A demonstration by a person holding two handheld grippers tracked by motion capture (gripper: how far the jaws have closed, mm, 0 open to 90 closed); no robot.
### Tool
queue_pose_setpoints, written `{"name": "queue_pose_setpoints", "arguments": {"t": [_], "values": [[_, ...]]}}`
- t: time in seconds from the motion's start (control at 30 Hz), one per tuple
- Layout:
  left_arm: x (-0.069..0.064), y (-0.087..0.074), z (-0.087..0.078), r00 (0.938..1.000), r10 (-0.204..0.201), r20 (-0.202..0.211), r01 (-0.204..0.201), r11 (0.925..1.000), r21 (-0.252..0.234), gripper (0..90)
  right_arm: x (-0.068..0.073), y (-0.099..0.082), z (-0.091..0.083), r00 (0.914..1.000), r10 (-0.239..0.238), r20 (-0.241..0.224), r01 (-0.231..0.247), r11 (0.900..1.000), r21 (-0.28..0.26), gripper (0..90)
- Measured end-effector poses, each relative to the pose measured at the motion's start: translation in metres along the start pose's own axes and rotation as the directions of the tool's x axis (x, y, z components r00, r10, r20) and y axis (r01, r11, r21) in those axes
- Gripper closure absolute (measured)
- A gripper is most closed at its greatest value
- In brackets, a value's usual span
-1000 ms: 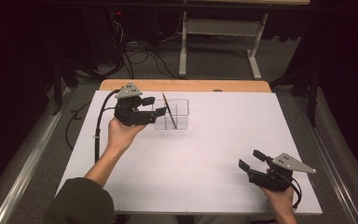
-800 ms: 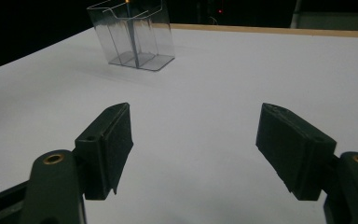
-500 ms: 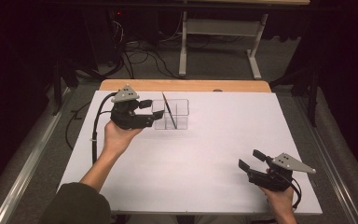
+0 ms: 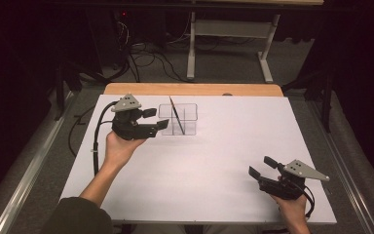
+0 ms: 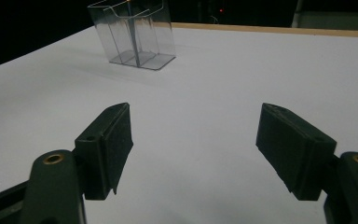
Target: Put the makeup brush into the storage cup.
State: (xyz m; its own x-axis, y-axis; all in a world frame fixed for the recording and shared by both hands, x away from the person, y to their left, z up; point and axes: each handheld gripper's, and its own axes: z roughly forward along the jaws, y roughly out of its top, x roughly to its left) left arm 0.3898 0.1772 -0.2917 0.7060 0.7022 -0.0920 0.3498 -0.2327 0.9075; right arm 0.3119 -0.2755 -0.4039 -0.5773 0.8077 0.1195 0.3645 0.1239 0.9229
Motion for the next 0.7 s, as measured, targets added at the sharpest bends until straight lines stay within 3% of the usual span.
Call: {"name": "queue_pose_setpoints", "arguments": {"t": [0.7], "values": [[-0.003, -0.014, -0.018, 0.9999, -0.009, -0.013, 0.009, 0.9997, -0.022, 38.4, 0.0, 0.0, 0.001, 1.0, 0.0, -0.004, 0.0, 1.0, 0.0, 28.6]]}}
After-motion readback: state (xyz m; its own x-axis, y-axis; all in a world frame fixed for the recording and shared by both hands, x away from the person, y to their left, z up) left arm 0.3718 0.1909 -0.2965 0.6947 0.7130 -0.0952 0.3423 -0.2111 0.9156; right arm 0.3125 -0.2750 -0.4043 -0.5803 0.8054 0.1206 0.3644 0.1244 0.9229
